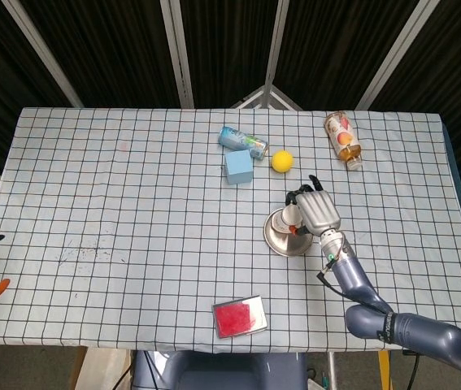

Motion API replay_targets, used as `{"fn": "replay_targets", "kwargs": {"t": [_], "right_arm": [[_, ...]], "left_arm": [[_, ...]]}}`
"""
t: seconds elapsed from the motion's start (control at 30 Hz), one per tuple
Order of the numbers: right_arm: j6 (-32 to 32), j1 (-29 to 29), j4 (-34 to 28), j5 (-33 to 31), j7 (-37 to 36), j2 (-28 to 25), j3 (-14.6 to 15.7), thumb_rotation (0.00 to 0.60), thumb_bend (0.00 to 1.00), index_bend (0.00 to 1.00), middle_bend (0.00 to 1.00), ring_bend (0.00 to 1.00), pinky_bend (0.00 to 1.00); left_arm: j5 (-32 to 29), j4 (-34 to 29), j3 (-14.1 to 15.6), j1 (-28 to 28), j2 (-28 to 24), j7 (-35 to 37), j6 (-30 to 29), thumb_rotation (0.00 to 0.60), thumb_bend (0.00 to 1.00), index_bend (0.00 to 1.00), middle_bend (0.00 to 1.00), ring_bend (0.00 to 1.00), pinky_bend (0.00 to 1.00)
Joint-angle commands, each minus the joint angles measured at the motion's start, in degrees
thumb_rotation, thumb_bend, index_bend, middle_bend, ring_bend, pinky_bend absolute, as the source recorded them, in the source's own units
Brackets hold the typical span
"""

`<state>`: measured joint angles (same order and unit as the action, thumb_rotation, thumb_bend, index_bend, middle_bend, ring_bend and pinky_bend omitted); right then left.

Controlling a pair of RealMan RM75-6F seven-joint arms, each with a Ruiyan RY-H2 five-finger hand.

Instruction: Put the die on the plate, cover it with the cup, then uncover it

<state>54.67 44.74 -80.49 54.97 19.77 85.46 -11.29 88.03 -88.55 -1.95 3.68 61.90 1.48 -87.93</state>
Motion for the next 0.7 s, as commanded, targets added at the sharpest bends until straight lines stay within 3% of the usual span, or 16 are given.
{"fn": "replay_targets", "kwargs": {"t": [0.03, 0.33, 0.5, 0.7], "right_arm": [[0.3, -1.0, -2.3, 0.5, 1.2, -2.1, 1.2, 0.6, 0.26, 0.53, 0.45, 0.25, 0.0], [3.0, -3.6, -11.1, 5.3, 4.8, -7.5, 5.1, 0.6, 0.26, 0.54, 0.46, 0.26, 0.0], [3.1, -3.4, -14.0, 6.4, 5.4, -8.1, 4.9, 0.6, 0.26, 0.54, 0.46, 0.26, 0.0], [1.8, -1.8, -12.7, 5.5, 5.4, -5.5, 3.3, 0.6, 0.26, 0.54, 0.46, 0.26, 0.0]], "left_arm": [[0.1, -0.1, 0.0, 0.0, 0.0, 0.0, 0.0, 0.6, 0.29, 0.22, 0.0, 0.0, 0.02], [0.1, -0.2, 0.2, 0.0, -0.1, 0.0, 0.1, 0.6, 0.29, 0.22, 0.0, 0.0, 0.02], [0.5, -0.3, 0.3, 0.0, -0.1, 0.0, 0.0, 0.6, 0.29, 0.22, 0.0, 0.0, 0.02], [0.2, -0.1, 0.2, 0.0, -0.3, 0.4, 0.2, 0.6, 0.29, 0.22, 0.0, 0.0, 0.02]]}}
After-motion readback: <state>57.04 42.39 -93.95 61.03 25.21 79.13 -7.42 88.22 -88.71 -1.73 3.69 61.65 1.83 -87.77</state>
